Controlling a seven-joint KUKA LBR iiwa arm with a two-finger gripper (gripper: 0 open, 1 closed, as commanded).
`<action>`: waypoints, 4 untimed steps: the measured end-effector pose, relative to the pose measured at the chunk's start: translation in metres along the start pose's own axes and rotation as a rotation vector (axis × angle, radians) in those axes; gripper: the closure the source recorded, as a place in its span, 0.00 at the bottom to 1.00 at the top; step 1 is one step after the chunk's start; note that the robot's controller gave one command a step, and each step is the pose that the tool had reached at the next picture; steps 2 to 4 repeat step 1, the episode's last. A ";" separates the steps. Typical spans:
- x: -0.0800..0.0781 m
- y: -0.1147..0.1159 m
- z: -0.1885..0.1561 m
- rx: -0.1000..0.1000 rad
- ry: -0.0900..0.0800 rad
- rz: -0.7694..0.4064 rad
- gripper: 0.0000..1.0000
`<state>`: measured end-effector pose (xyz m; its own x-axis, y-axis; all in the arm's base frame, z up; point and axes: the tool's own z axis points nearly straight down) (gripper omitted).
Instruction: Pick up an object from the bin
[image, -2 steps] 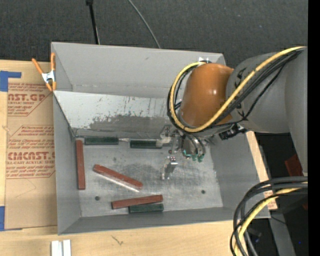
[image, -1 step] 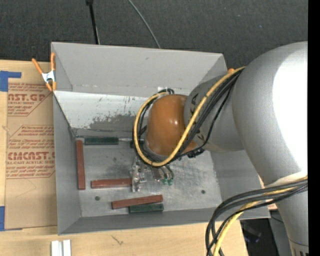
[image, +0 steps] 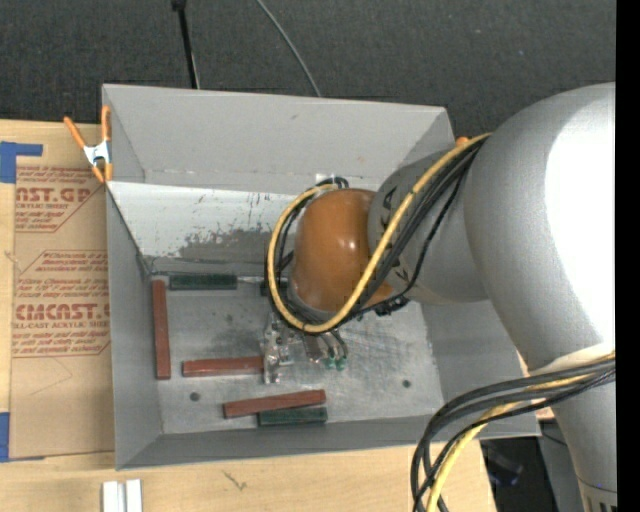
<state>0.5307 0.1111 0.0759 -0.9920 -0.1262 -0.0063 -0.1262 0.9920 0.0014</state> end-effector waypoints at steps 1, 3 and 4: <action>0.004 0.017 -0.177 0.000 -0.003 -0.091 1.00; 0.004 0.017 -0.177 0.000 -0.003 -0.091 1.00; 0.004 0.017 -0.177 0.000 -0.003 -0.091 1.00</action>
Offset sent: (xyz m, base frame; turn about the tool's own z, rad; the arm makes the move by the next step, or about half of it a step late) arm 0.0000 0.0000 0.0000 0.0000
